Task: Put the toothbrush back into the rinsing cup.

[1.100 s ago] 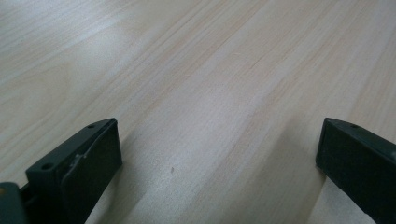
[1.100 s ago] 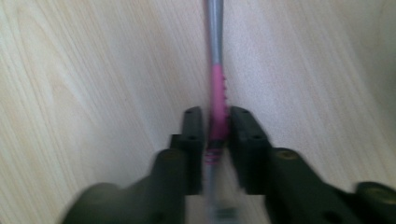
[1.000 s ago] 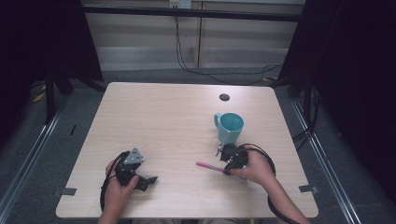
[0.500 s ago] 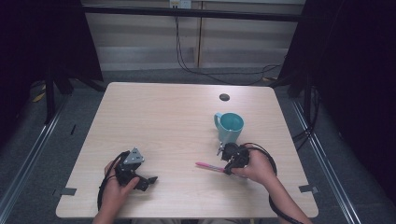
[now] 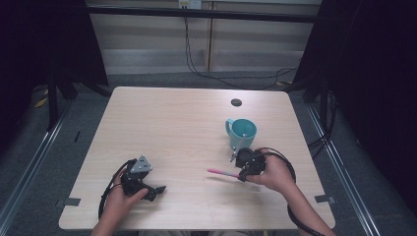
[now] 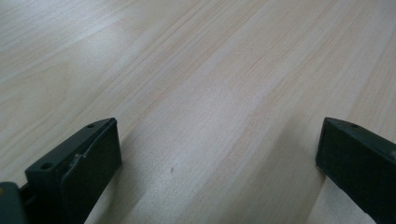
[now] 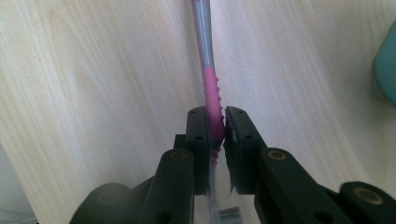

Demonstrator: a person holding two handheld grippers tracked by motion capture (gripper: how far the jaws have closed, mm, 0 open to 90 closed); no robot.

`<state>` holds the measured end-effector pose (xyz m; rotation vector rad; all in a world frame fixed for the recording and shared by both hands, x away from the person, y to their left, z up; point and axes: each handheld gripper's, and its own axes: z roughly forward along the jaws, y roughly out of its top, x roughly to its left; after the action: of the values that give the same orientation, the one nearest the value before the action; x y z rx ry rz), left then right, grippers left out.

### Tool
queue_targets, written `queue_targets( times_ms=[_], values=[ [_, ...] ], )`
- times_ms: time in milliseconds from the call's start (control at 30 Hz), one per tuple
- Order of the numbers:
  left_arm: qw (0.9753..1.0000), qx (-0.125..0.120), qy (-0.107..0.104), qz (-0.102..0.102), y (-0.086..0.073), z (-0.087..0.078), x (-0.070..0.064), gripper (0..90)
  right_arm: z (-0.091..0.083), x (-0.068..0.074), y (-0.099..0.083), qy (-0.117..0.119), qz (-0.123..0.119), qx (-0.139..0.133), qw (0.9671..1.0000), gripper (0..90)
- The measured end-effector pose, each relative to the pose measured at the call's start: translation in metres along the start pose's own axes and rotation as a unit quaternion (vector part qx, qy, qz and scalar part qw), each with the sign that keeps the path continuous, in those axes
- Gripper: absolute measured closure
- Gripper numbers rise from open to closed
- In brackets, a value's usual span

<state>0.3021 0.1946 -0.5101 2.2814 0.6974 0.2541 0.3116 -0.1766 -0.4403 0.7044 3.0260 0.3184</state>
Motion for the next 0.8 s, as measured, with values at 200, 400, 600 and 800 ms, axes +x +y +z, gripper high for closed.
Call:
queue_targets(
  times_ms=[200,400,600,800],
  values=[
    [1.0000,0.006,0.002,0.001,0.002,0.000,0.000,0.0,-0.004,0.001,0.003,0.005,-0.005,-0.003,1.0000,80.5],
    [0.9994,0.035,-0.001,-0.004,0.010,0.002,-0.002,0.0,-0.005,-0.001,0.004,0.004,-0.005,-0.001,1.0000,80.5],
    [0.9982,0.054,-0.020,0.019,0.021,0.003,-0.006,10.1,-0.005,-0.004,0.004,0.006,-0.006,0.002,1.0000,80.5],
    [0.9922,0.091,-0.019,0.083,0.045,0.005,-0.017,19.5,-0.006,-0.006,0.006,0.005,-0.004,0.014,0.9999,80.6]
  ],
)
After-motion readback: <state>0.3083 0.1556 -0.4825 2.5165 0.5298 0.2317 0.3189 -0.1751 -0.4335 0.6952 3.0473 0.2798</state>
